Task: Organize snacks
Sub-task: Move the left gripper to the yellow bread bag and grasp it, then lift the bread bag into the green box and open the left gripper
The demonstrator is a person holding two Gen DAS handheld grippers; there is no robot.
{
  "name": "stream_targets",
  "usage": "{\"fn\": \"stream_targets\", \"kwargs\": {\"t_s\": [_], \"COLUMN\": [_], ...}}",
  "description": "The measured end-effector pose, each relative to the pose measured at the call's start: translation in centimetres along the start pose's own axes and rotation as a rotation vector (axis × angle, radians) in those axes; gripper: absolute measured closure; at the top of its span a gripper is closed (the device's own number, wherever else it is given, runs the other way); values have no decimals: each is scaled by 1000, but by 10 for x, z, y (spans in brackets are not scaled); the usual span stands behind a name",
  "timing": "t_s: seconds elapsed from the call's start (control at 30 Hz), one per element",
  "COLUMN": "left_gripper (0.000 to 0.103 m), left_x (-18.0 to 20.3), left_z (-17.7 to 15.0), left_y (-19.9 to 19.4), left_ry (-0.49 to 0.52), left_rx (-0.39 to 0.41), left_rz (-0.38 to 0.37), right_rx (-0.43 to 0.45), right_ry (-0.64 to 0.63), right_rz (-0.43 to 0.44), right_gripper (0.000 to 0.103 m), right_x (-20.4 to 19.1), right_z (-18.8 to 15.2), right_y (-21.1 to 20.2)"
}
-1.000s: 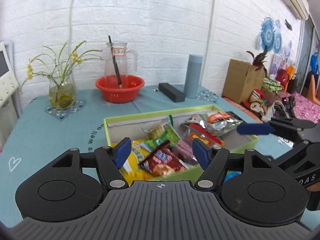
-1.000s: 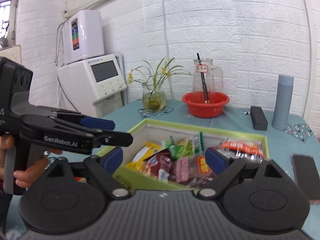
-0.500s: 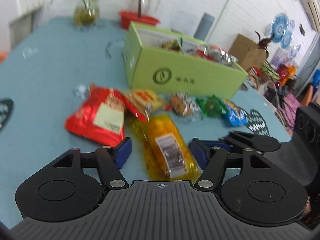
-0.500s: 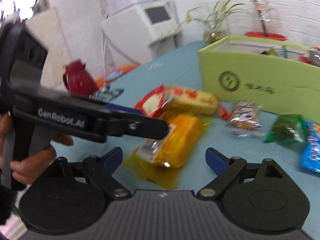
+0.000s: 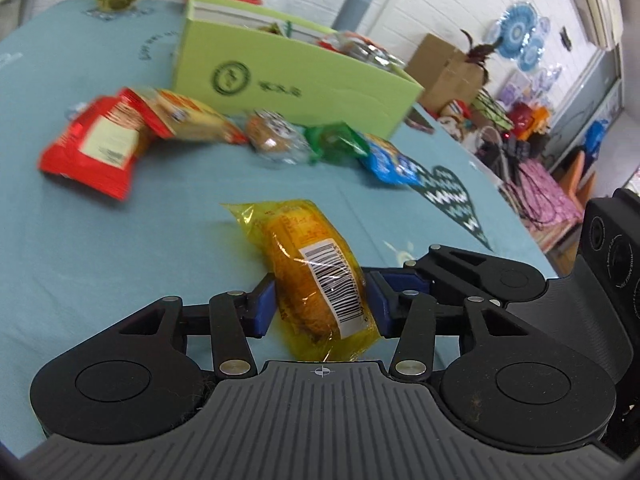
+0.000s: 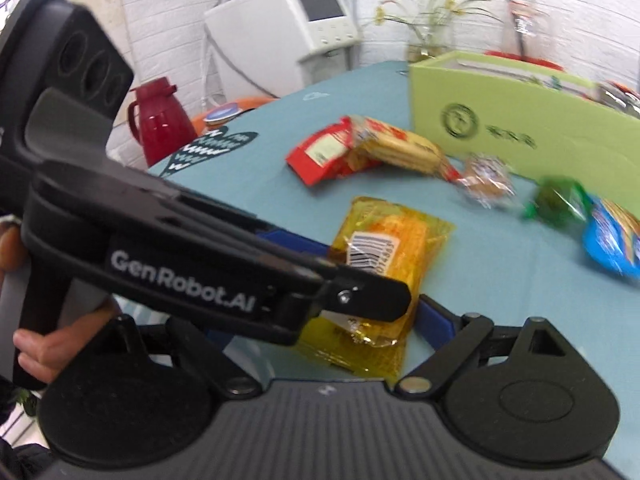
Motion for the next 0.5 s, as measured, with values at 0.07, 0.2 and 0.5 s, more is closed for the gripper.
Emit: {"fn": "stream_targets", "kwargs": {"t_s": [0.07, 0.2, 0.5], "left_gripper": [68, 50, 46], "left_x": [3, 3, -6], "left_z": [-1, 6, 12], "left_y": [2, 3, 5], "left_ry": [-3, 2, 3], "left_rx": [11, 27, 29], "left_rz": [8, 69, 110], "right_rx": [33, 95, 114], "right_ry": [28, 140, 217], "right_rz": [-43, -99, -56], "right_gripper": [10, 10, 10], "right_x": [5, 12, 18], "right_z": [-7, -11, -11], "right_y": [-8, -16, -24]}}
Point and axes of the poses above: each gripper's, at about its wrist camera, not at the fingertips, and y roughly the way its jaws point, x to its right, z to its top, the point moved 8 cm from there along y, roughly the way its jaws point, and after that the axes turned 6 degrees about z, right-handed, at the moved point
